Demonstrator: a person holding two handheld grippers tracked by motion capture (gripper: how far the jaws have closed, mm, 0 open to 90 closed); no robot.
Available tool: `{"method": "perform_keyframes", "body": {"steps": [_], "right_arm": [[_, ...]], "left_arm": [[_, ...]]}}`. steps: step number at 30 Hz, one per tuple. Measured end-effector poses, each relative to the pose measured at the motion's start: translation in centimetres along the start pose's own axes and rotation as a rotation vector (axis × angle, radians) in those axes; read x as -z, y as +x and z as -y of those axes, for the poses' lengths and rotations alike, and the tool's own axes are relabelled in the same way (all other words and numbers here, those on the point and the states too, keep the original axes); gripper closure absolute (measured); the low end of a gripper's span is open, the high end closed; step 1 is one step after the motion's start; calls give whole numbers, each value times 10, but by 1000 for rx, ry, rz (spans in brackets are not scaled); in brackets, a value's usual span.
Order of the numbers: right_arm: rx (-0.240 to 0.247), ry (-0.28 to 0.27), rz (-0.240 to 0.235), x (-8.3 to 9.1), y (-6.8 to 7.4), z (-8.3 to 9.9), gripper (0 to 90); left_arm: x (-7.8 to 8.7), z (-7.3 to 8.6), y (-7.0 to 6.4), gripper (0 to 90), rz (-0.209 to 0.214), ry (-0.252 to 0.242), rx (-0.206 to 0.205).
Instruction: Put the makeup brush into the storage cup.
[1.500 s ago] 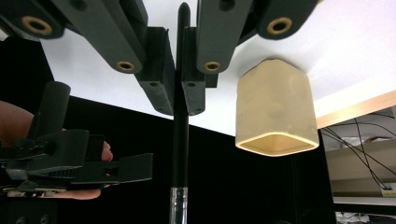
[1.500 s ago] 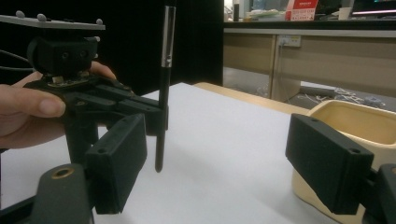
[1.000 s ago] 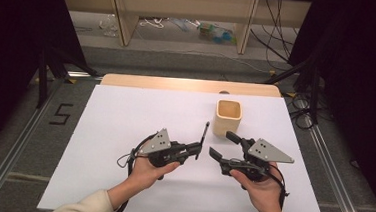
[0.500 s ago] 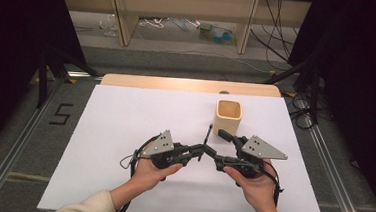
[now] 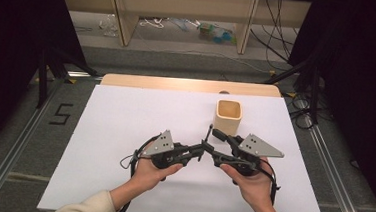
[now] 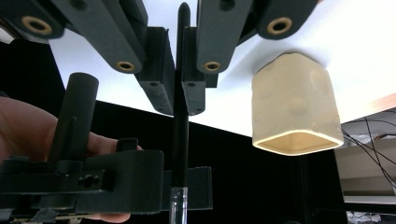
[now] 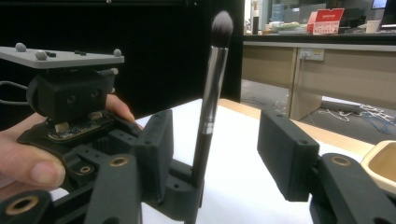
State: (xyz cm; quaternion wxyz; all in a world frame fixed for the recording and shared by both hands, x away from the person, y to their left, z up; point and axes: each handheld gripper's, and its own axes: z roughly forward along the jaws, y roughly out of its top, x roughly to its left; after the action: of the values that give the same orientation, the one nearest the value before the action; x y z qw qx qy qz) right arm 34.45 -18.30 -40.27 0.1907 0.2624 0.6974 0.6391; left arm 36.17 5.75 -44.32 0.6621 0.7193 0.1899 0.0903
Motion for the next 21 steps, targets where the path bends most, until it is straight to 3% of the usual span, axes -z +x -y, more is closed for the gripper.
{"method": "perform_keyframes", "body": {"steps": [14, 21], "right_arm": [[6, -10, -21, -5, 1, 0, 569], [10, -9, -6, -5, 1, 0, 595]], "left_arm": [[0, 0, 0, 841, 1, 0, -3], [0, 0, 0, 841, 0, -3, -7]]}}
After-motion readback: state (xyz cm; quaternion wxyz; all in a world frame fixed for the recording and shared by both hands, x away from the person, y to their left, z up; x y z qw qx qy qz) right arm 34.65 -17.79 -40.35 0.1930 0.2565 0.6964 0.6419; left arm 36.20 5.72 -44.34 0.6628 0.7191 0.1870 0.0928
